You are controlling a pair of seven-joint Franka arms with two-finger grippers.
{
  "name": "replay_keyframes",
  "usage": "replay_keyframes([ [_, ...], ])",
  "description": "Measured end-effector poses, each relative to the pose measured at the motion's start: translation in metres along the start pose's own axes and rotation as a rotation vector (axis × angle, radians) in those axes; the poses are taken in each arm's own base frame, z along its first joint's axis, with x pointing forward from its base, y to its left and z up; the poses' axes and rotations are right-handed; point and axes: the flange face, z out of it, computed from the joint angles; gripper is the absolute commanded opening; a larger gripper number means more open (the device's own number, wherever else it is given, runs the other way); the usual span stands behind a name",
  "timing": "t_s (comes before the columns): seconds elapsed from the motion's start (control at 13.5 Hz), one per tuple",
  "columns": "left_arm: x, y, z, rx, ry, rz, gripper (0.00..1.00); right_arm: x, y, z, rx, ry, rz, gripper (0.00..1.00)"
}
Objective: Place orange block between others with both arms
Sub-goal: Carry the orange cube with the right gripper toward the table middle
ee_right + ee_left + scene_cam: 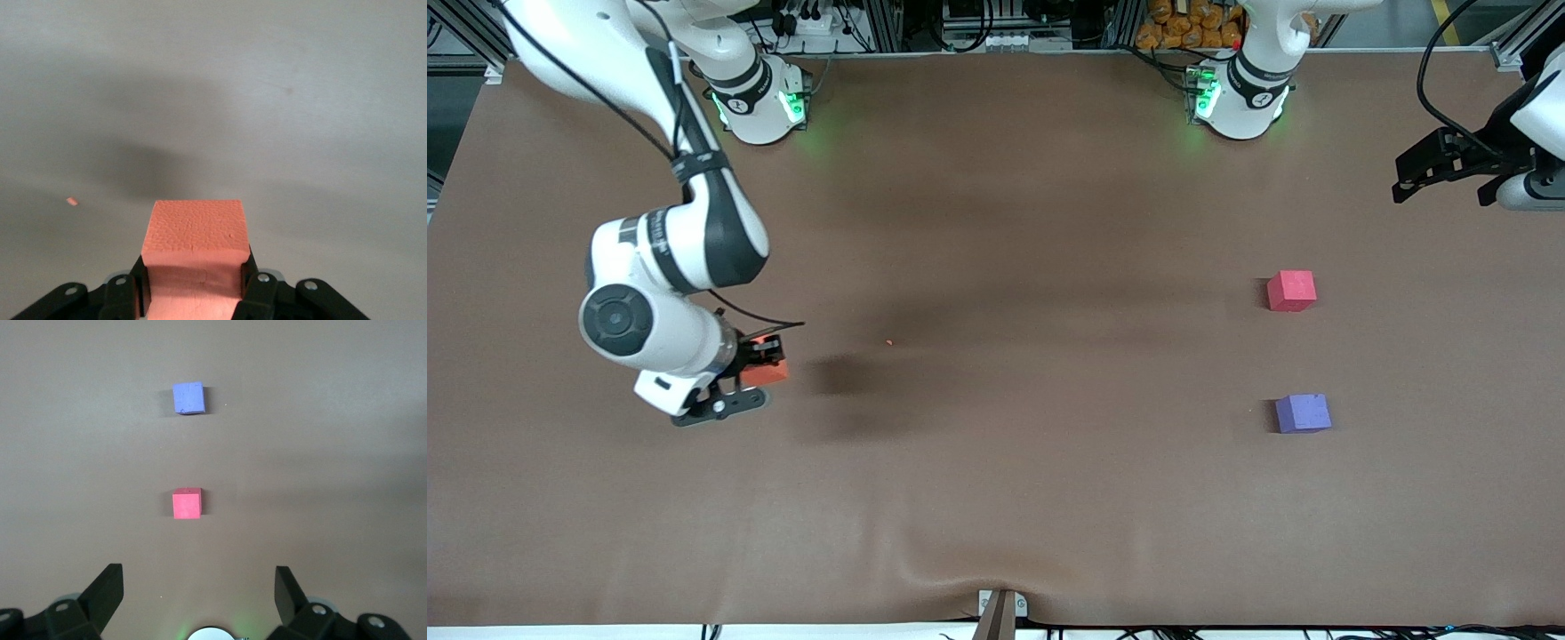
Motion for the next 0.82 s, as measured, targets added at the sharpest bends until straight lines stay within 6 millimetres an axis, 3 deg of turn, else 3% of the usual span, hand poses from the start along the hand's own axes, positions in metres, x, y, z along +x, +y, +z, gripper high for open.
replay_keyframes([
  [0.22,0.0,0.0,0.0,0.0,0.001,-0.001,1.0,-0.003,-0.048,-0.011,-0.003,0.014,-0.068,0.0],
  [0.52,0.0,0.0,0.0,0.0,0.002,0.0,1.0,-0.009,-0.107,-0.01,0.052,0.008,-0.098,0.0],
  [0.82,0.0,0.0,0.0,0.0,0.002,-0.001,1.0,-0.025,-0.187,-0.006,0.039,-0.004,-0.039,0.0],
])
